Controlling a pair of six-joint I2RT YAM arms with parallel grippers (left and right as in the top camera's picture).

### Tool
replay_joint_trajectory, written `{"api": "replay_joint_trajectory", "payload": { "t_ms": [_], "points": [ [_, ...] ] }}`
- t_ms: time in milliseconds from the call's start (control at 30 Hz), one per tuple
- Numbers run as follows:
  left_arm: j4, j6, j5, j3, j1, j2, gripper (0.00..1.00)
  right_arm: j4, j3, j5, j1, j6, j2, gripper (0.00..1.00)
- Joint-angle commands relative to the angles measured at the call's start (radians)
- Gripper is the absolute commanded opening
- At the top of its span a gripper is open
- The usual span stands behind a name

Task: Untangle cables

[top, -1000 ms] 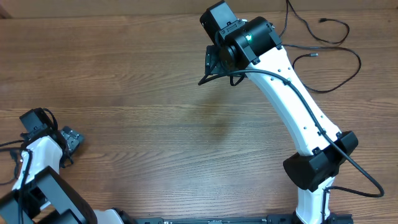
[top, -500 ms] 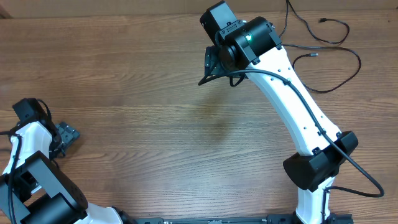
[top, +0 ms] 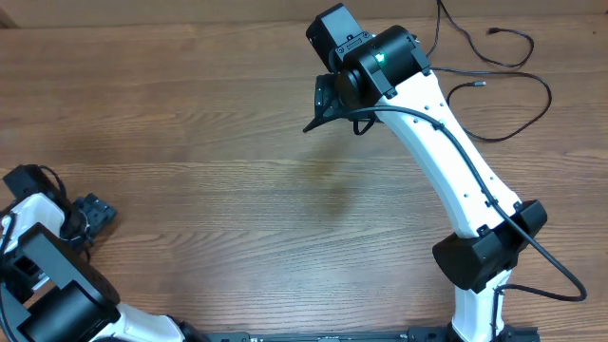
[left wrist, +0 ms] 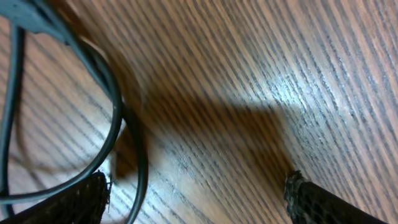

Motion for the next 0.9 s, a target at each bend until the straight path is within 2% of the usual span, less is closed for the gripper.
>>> {"api": "replay_joint_trajectory", "payload": {
  "t_ms": [0, 167, 300, 367, 467, 533, 733, 867],
  "points": [
    [-0.002, 0.033, 0.037, 0.006, 0.001, 0.055, 0.90, 0.008, -0.003, 0.002, 0.001, -0.008, -0.004, 0.80],
    [0.005, 0.029, 0.084, 0.006, 0.001, 0.098, 0.63, 0.013, -0.003, 0.002, 0.001, -0.008, -0.003, 0.80],
    [0.001, 0.029, 0.093, 0.006, 0.001, 0.105, 0.60, 0.015, -0.003, 0.002, 0.001, -0.008, -0.003, 0.80],
    [-0.003, 0.029, 0.098, 0.006, 0.001, 0.105, 0.54, 0.015, -0.003, 0.002, 0.001, -0.008, -0.003, 0.80],
    [-0.003, 0.030, 0.128, 0.006, 0.001, 0.105, 0.40, 0.016, -0.003, 0.001, 0.001, -0.008, -0.003, 0.80],
    [-0.006, 0.030, 0.127, 0.006, -0.001, 0.105, 0.35, 0.019, -0.003, 0.001, 0.001, -0.008, -0.003, 0.80],
    [-0.007, 0.030, 0.155, 0.007, -0.002, 0.105, 0.05, 0.020, -0.003, 0.001, 0.001, -0.008, -0.003, 0.80],
    [-0.020, 0.030, 0.252, 0.024, -0.002, 0.104, 0.04, 0.020, -0.003, 0.001, 0.001, -0.008, -0.003, 0.80]
  ]
}}
